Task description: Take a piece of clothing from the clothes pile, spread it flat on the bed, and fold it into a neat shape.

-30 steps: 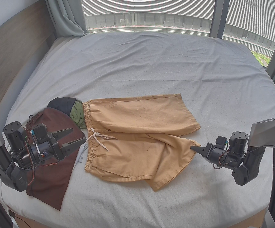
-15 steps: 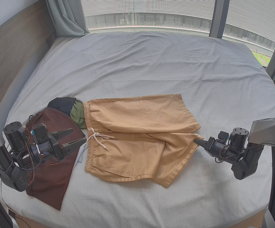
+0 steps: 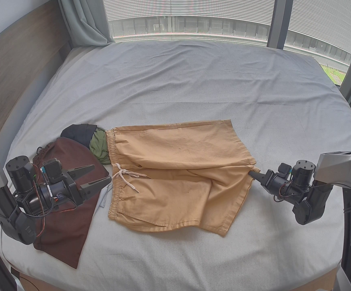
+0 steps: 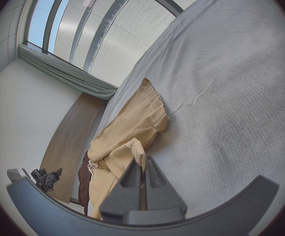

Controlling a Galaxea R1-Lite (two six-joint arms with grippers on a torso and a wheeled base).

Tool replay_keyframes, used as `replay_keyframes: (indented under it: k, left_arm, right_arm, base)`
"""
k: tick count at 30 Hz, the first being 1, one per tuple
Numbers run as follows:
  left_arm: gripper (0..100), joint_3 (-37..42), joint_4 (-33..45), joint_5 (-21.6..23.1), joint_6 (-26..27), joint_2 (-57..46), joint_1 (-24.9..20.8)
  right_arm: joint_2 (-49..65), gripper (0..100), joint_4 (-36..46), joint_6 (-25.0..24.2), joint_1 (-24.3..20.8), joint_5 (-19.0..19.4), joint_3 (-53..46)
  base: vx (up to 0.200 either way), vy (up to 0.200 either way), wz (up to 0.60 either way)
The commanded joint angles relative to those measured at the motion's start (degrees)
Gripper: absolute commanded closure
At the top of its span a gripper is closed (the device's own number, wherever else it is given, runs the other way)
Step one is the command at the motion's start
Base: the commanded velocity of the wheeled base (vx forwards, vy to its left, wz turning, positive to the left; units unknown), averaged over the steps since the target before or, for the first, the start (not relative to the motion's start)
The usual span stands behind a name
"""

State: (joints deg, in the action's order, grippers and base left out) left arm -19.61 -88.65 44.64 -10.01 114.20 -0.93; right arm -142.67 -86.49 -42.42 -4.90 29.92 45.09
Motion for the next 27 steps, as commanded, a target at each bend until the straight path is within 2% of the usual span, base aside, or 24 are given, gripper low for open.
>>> replay_keyframes:
  k: [1, 12, 16, 21, 27]
  left_arm:
    - [0, -0.07, -0.03, 0.01, -0.01, 0.14, -0.04]
    - [0, -0.07, -0.03, 0.01, -0.10, 0.14, -0.22]
    - [0, -0.07, -0.03, 0.01, -0.10, 0.23, -0.30]
    - [0, -0.07, -0.03, 0.01, -0.10, 0.23, -0.30]
    - [0, 0.02, -0.03, 0.01, -0.10, 0.23, -0.39]
  right_arm:
    - [-1.12, 100, -0.08, 0.06, 0.07, -0.03, 1.75]
    - [-3.76, 100, -0.78, 0.24, -0.20, -0.12, 6.85]
    - [-4.64, 100, -0.96, 0.50, -0.55, -1.88, 8.70]
    - [-5.08, 100, -1.75, 0.50, -0.55, -2.05, 9.49]
    - [-5.17, 100, -1.75, 1.99, -1.25, -2.14, 10.45]
  base:
    - [0.000, 0.000, 0.00]
    - [0.000, 0.000, 0.00]
    - [0.000, 0.000, 0.00]
    - [0.000, 0.000, 0.00]
    - [0.000, 0.000, 0.00]
